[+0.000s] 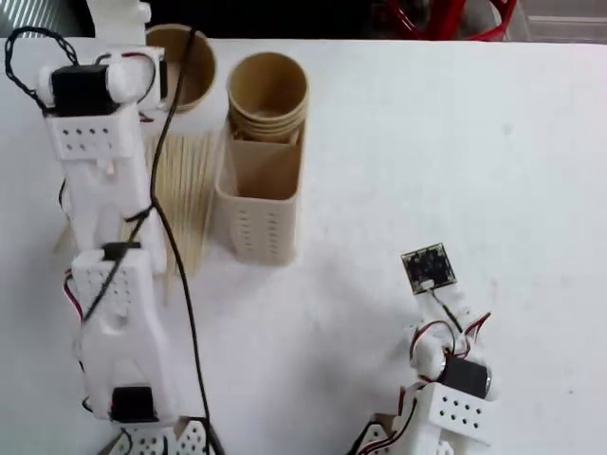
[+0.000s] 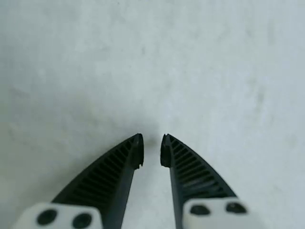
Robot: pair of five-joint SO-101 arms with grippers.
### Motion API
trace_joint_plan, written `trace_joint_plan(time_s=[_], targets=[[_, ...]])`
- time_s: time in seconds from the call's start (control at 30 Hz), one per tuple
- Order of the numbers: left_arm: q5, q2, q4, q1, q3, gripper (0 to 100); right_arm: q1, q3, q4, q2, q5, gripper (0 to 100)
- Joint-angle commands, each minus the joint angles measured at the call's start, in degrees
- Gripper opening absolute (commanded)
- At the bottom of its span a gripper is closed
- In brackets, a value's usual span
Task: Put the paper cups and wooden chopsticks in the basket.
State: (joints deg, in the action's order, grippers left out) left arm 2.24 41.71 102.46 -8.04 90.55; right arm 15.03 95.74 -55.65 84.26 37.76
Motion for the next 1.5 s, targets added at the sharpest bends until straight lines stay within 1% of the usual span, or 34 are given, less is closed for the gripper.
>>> trace_joint_plan(time_s=[0.0, 0.23, 0.33, 0.4, 0.57, 0.67, 0.9, 1.07, 1.17, 1.37, 1.47], targets=[[0.70, -9.45, 0.18, 4.62, -2.20, 2, 0.31, 0.09, 1.19, 0.40, 0.70, 7.4], [0.70, -25.10, -0.26, 17.54, -25.93, 2, 0.31, 0.09, 1.19, 0.40, 0.70, 7.4], [0.79, -29.85, -1.32, 22.64, -31.74, 2, 0.31, 0.09, 1.19, 0.40, 0.70, 7.4], [0.79, -31.87, -2.64, 24.22, -33.14, 2, 0.31, 0.09, 1.19, 0.40, 0.70, 7.4], [0.53, -32.84, -4.31, 24.92, -33.14, 2, 0.31, 0.09, 1.19, 0.40, 0.70, 7.4], [-1.23, -32.84, -4.66, 24.92, -33.14, 2, 0.31, 0.09, 1.19, 0.40, 0.70, 7.4], [-1.41, -33.19, -6.77, 25.01, -33.05, 2, 0.31, 0.09, 1.19, 0.40, 0.70, 7.4], [-1.32, -32.75, -6.77, 24.57, -33.58, 2, 0.31, 0.09, 1.19, 0.40, 0.70, 7.4], [-1.32, -33.19, -6.15, 24.22, -33.23, 2, 0.31, 0.09, 1.19, 0.40, 0.70, 7.4], [-1.14, -33.10, -0.62, 23.96, -33.58, 2, 0.31, 0.09, 1.19, 0.40, 0.70, 7.4], [2.46, -33.27, 0.09, 22.90, -35.78, 2, 0.31, 0.09, 1.19, 0.40, 0.70, 7.4]])
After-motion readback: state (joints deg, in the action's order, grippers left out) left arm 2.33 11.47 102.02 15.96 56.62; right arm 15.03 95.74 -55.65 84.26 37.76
